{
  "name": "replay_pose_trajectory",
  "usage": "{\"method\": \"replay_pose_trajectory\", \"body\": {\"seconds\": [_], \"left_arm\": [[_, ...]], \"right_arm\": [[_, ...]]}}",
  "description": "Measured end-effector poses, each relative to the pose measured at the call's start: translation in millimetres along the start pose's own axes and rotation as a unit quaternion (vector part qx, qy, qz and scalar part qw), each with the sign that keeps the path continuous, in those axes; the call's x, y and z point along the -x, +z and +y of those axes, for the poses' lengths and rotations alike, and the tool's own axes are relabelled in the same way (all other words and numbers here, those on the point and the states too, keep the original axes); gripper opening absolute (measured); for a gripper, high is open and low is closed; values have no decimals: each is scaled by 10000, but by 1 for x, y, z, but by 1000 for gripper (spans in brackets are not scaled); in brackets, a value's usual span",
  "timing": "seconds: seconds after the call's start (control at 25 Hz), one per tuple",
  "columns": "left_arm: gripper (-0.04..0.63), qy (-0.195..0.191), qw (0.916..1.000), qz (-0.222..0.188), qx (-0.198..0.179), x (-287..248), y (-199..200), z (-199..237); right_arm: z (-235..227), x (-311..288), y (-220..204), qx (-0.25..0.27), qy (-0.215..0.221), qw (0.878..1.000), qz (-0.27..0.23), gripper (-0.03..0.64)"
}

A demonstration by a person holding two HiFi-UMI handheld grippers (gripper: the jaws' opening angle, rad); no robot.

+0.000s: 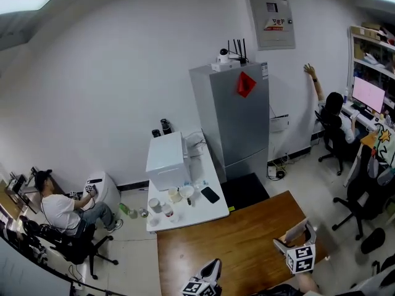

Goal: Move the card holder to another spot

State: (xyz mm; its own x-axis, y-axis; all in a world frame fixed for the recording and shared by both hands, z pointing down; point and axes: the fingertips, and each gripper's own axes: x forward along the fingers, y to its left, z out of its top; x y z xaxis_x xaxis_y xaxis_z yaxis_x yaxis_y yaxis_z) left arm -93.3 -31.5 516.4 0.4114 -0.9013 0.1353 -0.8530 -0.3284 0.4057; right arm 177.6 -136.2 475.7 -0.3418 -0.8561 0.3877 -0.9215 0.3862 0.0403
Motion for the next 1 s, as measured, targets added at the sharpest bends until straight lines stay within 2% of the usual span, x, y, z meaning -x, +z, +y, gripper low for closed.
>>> {"method": "replay_pose_trajectory", "body": {"seconds": [0.2,0.4,0.56,0.68,0.76,0.88,1.0], "left_arm": [[0,89,9999,-54,42,12,-1,3],[0,158,9997,39,-205,15,0,2],[0,405,9990,119,-124,23,-11,5],[0,698,9972,260,13,41,-27,16],[0,963,9945,379,130,68,-37,28],[0,1376,9879,584,424,123,-59,40],[0,1777,9792,547,809,168,-80,62]], "right_arm": [[9,-1,-6,-134,118,9998,-23,565],[15,3,-3,-116,180,9997,-114,565],[43,-13,-20,21,635,9980,-24,565],[97,-48,-63,-138,1232,9919,290,565],[154,-76,-102,-189,1701,9836,563,565],[242,-110,-158,94,2320,9699,735,563],[310,-163,-196,555,2576,9613,801,563]]}}
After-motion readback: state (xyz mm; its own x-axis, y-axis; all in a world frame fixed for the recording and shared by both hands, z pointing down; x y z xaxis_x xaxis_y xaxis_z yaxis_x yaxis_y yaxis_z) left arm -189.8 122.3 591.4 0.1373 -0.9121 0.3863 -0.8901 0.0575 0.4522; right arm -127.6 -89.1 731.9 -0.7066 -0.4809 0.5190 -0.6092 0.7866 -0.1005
